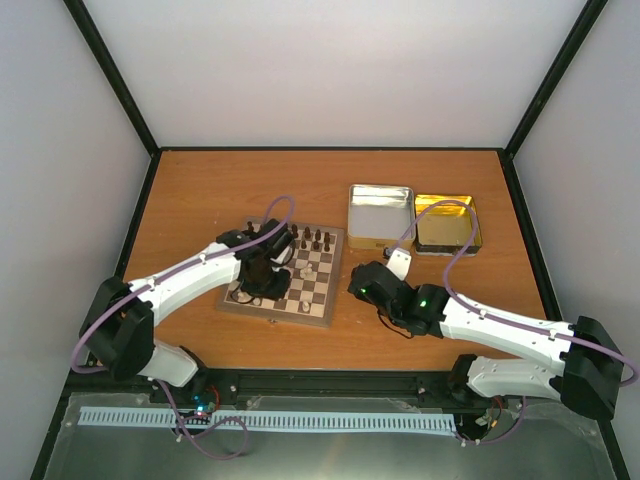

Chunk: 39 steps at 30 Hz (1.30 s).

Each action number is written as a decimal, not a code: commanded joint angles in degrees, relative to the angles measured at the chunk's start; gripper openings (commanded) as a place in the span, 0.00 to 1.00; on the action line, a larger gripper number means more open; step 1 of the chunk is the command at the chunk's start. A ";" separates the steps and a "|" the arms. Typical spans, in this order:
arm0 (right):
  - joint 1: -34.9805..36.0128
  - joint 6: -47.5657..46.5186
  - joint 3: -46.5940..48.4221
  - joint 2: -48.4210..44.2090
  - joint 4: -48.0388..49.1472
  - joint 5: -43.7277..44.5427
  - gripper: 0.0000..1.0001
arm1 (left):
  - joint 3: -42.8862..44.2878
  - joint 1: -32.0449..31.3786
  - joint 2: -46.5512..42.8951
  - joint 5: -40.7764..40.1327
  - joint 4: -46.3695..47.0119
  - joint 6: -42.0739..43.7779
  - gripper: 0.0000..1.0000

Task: Set up the chess pieces on the board
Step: Place the chess piece on the chessboard.

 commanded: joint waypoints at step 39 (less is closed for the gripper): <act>-0.16 0.23 0.41 0.68 1.56 0.63 0.76 | 5.18 -0.69 1.33 1.02 -4.50 3.74 0.36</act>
